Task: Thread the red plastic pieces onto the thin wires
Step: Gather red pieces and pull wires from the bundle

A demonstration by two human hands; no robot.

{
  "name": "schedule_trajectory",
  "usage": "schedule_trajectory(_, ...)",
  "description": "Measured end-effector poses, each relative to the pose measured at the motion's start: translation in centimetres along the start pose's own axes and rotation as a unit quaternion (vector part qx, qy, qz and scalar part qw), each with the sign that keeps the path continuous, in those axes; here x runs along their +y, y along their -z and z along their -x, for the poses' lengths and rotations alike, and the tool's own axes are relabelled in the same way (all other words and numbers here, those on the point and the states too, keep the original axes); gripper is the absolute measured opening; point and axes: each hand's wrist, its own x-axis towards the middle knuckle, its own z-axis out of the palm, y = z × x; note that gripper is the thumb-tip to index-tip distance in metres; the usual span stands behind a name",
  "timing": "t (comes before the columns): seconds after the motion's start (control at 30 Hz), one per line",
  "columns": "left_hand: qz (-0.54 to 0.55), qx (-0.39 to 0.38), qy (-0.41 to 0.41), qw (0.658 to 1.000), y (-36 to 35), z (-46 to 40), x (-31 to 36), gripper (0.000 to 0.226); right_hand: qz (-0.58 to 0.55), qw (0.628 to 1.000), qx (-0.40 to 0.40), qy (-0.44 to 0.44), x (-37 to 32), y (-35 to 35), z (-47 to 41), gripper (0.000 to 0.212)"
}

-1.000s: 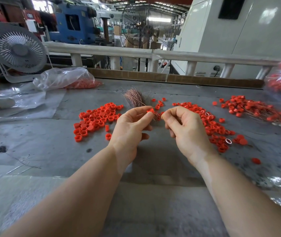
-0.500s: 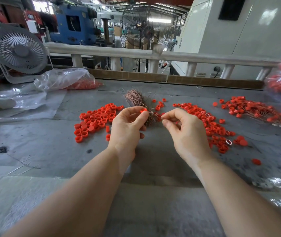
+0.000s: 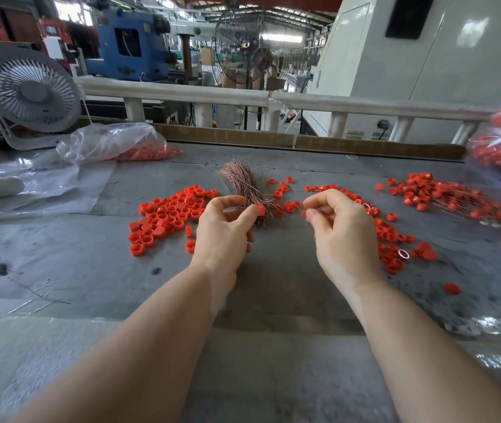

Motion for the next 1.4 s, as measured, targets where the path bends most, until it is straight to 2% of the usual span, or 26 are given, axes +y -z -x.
schedule_trajectory(0.13, -0.034, -0.015, -0.005, 0.999, -0.1, 0.1, 0.0, 0.012, -0.035, 0.999, 0.022, -0.03, 0.6, 0.0, -0.5, 0.024)
schedule_trajectory(0.33, -0.089, -0.009, -0.032, 0.995, -0.1, 0.1, 0.0, 0.01, -0.1, 0.983, 0.101, -0.12, 2.4, 0.5, -1.5, 0.038)
schedule_trajectory(0.6, -0.138, -0.016, -0.056, 0.989, -0.2, 0.3, 0.0, 0.012, -0.157, 0.917, 0.246, -0.272, 5.8, 3.9, -4.3, 0.037)
schedule_trajectory(0.67, -0.155, -0.013, -0.061, 0.986, -0.2, 0.2, 0.0, 0.012, -0.14, 0.902, 0.266, -0.31, 6.9, 4.6, -4.6, 0.031)
schedule_trajectory(0.83, -0.184, -0.006, -0.069, 0.98, -0.3, 0.1, 0.0, 0.013, -0.063, 0.895, 0.273, -0.348, 8.9, 6.1, -4.5, 0.041)
schedule_trajectory(1.03, -0.203, -0.006, -0.077, 0.976, -0.3, 0.1, -0.1, 0.013, 0.002, 0.915, 0.224, -0.336, 8.3, 6.2, -4.2, 0.057)
schedule_trajectory(1.13, -0.214, -0.009, -0.084, 0.973, -0.3, 0.1, -0.1, 0.013, 0.052, 0.928, 0.215, -0.299, 7.4, 6.1, -4.1, 0.059)
schedule_trajectory(1.23, -0.229, -0.006, -0.095, 0.969, -0.3, 0.0, -0.1, 0.013, 0.096, 0.942, 0.207, -0.245, 6.3, 5.6, -3.9, 0.053)
schedule_trajectory(1.4, -0.284, 0.017, -0.111, 0.952, -0.1, -0.1, 0.0, 0.015, 0.117, 0.984, 0.081, -0.109, 3.1, 3.3, -3.8, 0.034)
